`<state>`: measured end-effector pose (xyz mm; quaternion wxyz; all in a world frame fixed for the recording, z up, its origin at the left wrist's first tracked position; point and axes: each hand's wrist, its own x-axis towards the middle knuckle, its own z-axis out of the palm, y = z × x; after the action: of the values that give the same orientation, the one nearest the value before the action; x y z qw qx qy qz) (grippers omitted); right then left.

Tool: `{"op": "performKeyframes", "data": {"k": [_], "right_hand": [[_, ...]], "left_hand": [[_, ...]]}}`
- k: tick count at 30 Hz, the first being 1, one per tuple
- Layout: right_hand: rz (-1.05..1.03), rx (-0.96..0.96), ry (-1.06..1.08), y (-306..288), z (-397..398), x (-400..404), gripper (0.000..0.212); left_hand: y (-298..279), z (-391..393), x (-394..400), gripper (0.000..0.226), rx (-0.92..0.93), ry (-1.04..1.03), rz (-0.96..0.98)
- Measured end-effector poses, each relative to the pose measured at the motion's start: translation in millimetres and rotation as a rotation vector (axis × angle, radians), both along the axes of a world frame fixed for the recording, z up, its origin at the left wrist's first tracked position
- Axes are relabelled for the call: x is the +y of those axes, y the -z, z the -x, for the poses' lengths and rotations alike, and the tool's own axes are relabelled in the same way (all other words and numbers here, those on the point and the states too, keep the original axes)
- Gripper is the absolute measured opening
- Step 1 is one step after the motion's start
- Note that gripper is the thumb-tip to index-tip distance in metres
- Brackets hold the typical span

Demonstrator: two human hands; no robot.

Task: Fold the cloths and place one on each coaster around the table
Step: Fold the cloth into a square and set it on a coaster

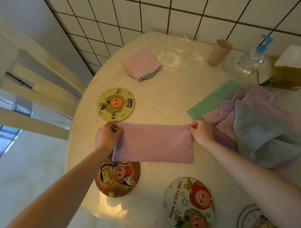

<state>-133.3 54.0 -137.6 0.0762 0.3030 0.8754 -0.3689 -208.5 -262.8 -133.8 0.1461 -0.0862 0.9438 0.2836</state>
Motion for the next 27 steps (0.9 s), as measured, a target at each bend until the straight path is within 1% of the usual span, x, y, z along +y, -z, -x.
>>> {"op": "performKeyframes", "data": {"k": [1,2,4,5,6,8,10,12,14,16,19,24,26,27], "right_hand": [[-0.029,0.000,0.008,-1.9,-1.0,-0.7,0.016],[-0.062,0.011,0.021,-4.0,-2.3,-1.0,0.016],[-0.143,0.084,-0.007,-12.4,-11.0,-6.5,0.015],[-0.207,0.132,-0.087,-21.5,-21.4,-14.9,0.015],[-0.280,0.156,-0.204,-25.9,-31.2,-22.0,0.017],[-0.360,0.138,-0.485,-30.6,-57.1,-42.4,0.032],[-0.327,0.081,-0.752,-26.8,-86.5,-67.7,0.045],[-0.411,0.066,-0.980,-11.9,-107.9,-84.5,0.052],[-0.517,0.054,-1.056,3.6,-120.1,-86.2,0.057],[-0.560,0.016,-1.074,11.7,-128.7,-77.0,0.057],[-0.657,0.044,-1.066,12.1,-139.3,-59.4,0.058],[-0.630,-0.003,-1.025,6.5,-157.4,-28.5,0.077],[-0.656,0.023,-1.013,1.5,-159.7,-25.0,0.083],[-0.683,0.045,-1.002,-2.0,-158.6,-27.2,0.083]], "left_hand": [[-2.8,-7.2,-0.4,0.029,0.040,0.020,0.042],[-4.4,-15.1,-1.2,0.034,0.110,0.086,0.116],[-6.0,-36.0,-2.6,0.040,0.310,0.329,0.239],[-8.1,-50.9,-3.9,0.041,0.389,0.477,0.229],[-7.5,-63.7,-1.4,0.042,0.420,0.625,0.185],[0.0,-89.8,3.9,0.048,0.392,0.883,0.110],[10.4,-115.1,7.2,0.057,0.349,1.042,0.174],[21.0,-129.4,8.0,0.064,0.304,1.073,0.290],[24.8,-131.9,2.7,0.066,0.270,1.056,0.364],[26.3,-128.5,-8.8,0.066,0.267,1.052,0.407],[25.5,-122.3,-32.1,0.066,0.225,1.056,0.429],[22.7,-123.9,-70.2,0.067,0.147,0.968,0.403],[20.9,-126.6,-80.3,0.068,0.132,0.931,0.381],[20.4,-127.8,-82.9,0.069,0.131,0.917,0.377]]}}
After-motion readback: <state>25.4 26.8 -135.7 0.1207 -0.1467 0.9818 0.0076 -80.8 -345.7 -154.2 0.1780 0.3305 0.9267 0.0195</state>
